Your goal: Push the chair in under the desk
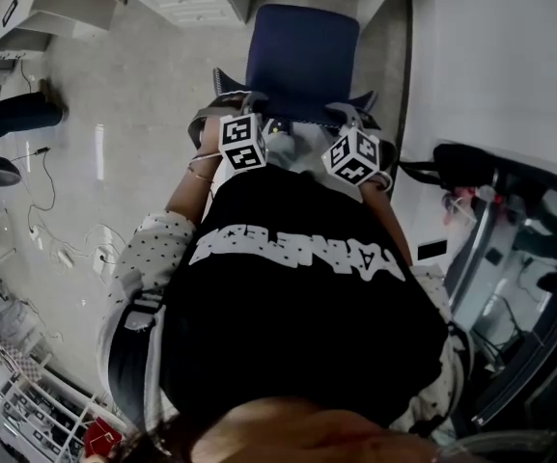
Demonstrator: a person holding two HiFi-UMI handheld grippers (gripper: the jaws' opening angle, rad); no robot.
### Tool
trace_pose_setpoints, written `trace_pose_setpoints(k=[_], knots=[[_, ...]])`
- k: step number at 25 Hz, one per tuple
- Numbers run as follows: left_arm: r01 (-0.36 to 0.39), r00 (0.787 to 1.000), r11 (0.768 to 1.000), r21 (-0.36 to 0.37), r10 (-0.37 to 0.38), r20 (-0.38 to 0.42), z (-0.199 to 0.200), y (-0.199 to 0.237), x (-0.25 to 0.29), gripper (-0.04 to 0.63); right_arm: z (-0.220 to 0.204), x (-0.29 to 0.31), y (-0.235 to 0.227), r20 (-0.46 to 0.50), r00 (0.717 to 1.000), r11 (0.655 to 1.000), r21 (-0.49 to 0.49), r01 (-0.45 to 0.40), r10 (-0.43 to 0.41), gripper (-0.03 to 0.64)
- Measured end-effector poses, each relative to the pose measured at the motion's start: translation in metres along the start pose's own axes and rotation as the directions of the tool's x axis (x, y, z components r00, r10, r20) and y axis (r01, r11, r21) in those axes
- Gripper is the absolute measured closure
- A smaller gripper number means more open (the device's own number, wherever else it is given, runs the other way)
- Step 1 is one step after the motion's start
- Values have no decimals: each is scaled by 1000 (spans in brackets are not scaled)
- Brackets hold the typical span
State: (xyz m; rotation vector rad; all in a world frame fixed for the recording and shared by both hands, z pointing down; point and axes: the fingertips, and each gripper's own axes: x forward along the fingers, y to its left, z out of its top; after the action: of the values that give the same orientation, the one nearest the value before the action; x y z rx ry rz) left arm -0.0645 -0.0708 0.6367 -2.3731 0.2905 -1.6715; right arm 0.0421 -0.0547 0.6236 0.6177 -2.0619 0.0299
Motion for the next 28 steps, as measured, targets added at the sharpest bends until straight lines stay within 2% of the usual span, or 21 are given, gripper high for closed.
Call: trace_pose_setpoints(k=[5,16,21,28], knots=[[5,1000,1000,2,-5,8,9,20,5,471,-2,5,-24,-26,1000,1000,7,6,-5,489],[59,998,998,6,-59,34,2,36,6,471,11,15,-34,-9,1000,1000,26,8,-7,489],[-2,1000,999,40,2,10,-2,63,17,474,15,29,-57,-35,997,997,24,70,-69,485],[-6,999,999,42,4,36,9,98,31,476,14,39,-99,-55,995,996,34,83,-81,479]])
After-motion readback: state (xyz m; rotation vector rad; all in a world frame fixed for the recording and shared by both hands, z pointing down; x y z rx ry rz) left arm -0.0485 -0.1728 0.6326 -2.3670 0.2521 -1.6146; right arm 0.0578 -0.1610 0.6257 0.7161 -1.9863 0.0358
